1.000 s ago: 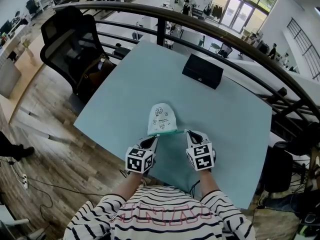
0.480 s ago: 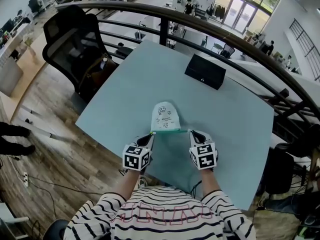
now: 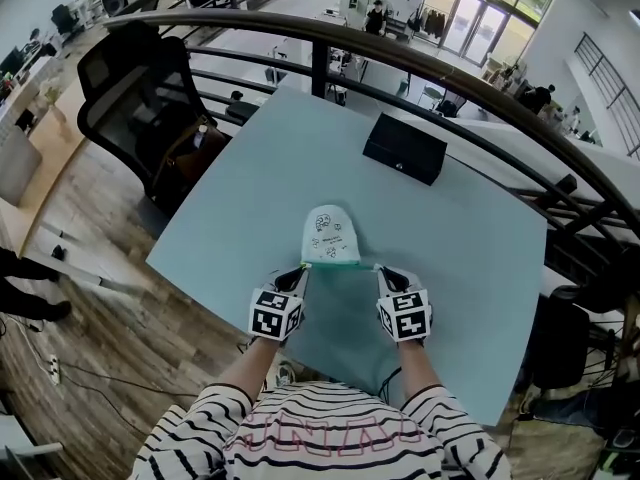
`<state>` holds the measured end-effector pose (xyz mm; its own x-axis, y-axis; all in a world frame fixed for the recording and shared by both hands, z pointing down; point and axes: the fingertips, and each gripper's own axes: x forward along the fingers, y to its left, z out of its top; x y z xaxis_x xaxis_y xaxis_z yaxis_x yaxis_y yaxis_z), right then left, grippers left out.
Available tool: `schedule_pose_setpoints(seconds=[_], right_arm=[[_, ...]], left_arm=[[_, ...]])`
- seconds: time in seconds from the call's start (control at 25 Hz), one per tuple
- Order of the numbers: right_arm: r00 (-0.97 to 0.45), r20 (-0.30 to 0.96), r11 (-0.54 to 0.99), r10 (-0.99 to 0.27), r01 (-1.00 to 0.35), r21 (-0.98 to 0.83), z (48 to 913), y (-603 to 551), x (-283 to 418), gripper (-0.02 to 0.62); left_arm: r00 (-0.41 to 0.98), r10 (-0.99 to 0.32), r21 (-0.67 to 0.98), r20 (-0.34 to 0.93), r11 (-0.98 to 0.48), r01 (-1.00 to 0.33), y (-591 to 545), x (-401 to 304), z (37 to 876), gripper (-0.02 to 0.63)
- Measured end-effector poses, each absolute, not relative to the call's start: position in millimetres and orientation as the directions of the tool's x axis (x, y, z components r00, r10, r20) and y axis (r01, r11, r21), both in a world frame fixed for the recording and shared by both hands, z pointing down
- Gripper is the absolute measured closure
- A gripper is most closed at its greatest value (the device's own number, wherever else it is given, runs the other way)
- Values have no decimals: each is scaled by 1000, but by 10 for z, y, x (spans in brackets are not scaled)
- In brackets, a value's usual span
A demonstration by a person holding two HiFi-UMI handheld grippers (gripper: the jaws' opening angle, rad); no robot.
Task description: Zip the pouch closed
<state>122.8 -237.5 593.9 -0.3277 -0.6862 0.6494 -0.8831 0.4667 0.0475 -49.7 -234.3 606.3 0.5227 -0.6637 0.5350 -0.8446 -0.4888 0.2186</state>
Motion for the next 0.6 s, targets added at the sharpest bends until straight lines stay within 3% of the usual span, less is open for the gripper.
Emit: schedule_pose_setpoints(seconds=[0.6], right_arm=[[-309, 652, 420, -692, -907, 17, 6157, -2759, 1390, 565]], left_arm=[[455, -631, 100, 628, -514, -852, -2992, -362, 6247, 580]])
